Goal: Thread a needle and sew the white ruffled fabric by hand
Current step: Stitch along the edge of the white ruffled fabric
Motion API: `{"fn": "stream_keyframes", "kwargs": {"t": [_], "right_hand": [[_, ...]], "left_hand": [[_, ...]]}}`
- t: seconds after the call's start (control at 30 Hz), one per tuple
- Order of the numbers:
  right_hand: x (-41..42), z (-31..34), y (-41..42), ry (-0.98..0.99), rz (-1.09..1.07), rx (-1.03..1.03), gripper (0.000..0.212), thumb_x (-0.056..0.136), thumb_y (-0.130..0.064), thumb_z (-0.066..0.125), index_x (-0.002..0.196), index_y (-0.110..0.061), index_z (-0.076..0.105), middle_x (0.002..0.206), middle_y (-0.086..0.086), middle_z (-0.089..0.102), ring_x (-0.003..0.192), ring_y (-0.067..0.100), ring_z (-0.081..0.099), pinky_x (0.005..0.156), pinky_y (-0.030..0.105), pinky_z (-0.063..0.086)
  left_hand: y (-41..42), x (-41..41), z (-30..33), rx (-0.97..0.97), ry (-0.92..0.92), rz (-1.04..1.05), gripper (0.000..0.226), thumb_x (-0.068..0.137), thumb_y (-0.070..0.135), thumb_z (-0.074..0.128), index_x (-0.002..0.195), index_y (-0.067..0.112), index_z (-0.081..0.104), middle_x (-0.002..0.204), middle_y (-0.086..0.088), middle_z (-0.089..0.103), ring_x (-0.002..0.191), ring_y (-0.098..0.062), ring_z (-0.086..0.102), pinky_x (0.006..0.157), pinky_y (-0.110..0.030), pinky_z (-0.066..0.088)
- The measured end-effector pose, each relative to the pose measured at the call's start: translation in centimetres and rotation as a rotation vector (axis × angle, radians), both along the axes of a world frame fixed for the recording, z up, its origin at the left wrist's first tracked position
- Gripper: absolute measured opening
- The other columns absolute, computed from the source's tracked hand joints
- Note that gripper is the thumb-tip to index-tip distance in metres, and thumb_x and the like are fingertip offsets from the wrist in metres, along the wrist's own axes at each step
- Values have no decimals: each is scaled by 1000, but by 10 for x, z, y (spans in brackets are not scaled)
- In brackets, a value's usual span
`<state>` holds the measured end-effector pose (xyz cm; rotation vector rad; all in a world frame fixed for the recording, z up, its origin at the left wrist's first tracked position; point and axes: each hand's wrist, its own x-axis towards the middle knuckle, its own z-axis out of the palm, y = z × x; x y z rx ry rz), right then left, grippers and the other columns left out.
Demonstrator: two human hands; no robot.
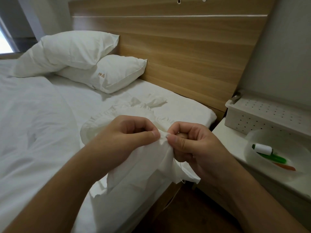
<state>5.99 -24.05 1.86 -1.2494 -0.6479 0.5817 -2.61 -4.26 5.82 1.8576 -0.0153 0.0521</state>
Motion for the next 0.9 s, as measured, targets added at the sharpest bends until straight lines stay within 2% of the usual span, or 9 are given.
{"fn": "stream_keyframes", "kwargs": {"t": [0.13, 0.23, 0.33, 0.5, 0.6, 0.7, 0.9], "right_hand": [[-1, 0, 2, -6, 32, 11, 13, 86, -16, 72, 83, -5, 67, 68, 25, 20, 58, 25, 19, 56, 35, 20], [-2, 1, 2, 4, 56, 28, 20, 80, -24, 77, 80, -6, 66, 66, 22, 19, 57, 24, 18, 54, 33, 20], [-2, 0, 2, 18, 75, 53, 21, 78, -27, 79, 79, -10, 67, 62, 15, 22, 53, 17, 22, 51, 27, 24], [-3, 1, 4, 34, 63, 101, 18, 80, -23, 77, 90, -14, 65, 53, -1, 34, 48, 10, 29, 48, 22, 31], [-5, 1, 5, 11, 26, 104, 19, 83, -20, 75, 95, -14, 61, 52, -2, 36, 49, 11, 30, 50, 24, 30], [-7, 0, 6, 2, 5, 99, 27, 81, -25, 78, 95, -13, 58, 53, 1, 33, 50, 12, 30, 50, 25, 31], [-9, 5, 6, -4, -37, 81, 29, 84, -28, 78, 98, -11, 59, 56, 5, 35, 52, 14, 34, 51, 25, 35]], "left_hand": [[-3, 2, -3, 32, -9, -22, 18, 88, 34, 74, 85, 17, 81, 88, -18, 75, 80, -21, 70, 78, -38, 54], [-5, 3, -5, 4, -19, -54, 20, 87, 37, 73, 85, 19, 81, 87, -18, 75, 79, -22, 68, 78, -39, 52], [-6, 4, -7, -24, -16, -80, 26, 84, 46, 75, 87, 20, 81, 87, -15, 76, 81, -20, 68, 78, -38, 52], [-8, 4, -10, -50, -28, -65, 18, 90, 33, 70, 87, 21, 82, 87, -12, 76, 83, -17, 69, 80, -36, 53], [-9, 4, -10, -47, -31, -56, 19, 91, 34, 70, 90, 19, 83, 94, -17, 78, 88, -27, 73, 86, -48, 56], [-10, 5, -12, -18, -24, -45, 22, 92, 36, 70, 94, 18, 82, 98, -17, 78, 101, -42, 73, 98, -63, 55], [-13, 6, -12, -35, -27, 0, 23, 92, 36, 68, 95, 18, 83, 98, -16, 78, 102, -40, 73, 101, -64, 55]]}}
